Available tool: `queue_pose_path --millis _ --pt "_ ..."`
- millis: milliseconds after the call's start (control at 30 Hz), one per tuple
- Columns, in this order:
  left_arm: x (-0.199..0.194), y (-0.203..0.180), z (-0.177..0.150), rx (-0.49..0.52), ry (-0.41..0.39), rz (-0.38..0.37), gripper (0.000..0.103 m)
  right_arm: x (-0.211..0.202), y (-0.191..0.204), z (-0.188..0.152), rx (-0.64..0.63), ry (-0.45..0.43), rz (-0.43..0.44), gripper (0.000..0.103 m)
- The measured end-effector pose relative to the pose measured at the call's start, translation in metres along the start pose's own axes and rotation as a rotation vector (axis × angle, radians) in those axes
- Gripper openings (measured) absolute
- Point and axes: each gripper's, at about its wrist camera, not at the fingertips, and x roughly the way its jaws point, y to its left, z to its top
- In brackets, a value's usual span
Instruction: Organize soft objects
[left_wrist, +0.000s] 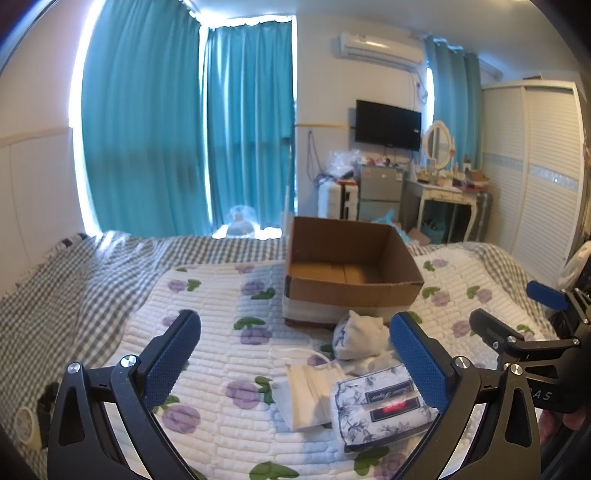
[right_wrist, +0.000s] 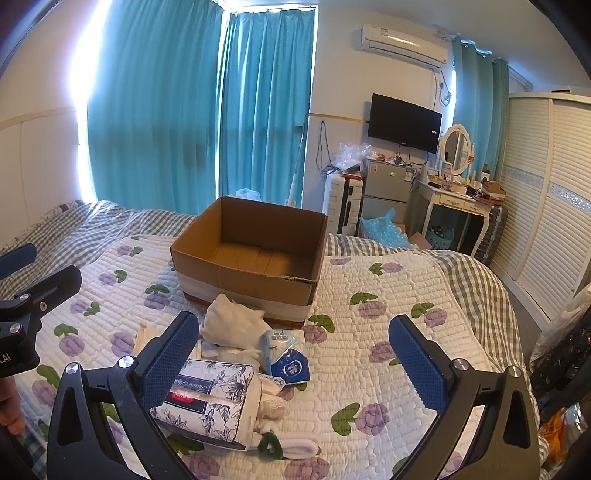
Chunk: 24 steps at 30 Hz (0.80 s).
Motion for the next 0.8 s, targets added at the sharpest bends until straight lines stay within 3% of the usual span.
queue_pose_path --millis 800 --pt "0.0003 0.0003 0.0001 0.0 0.002 0.0 0.103 0.0013 0.0022 -0.0019 -0.008 0.007 0.0 0.103"
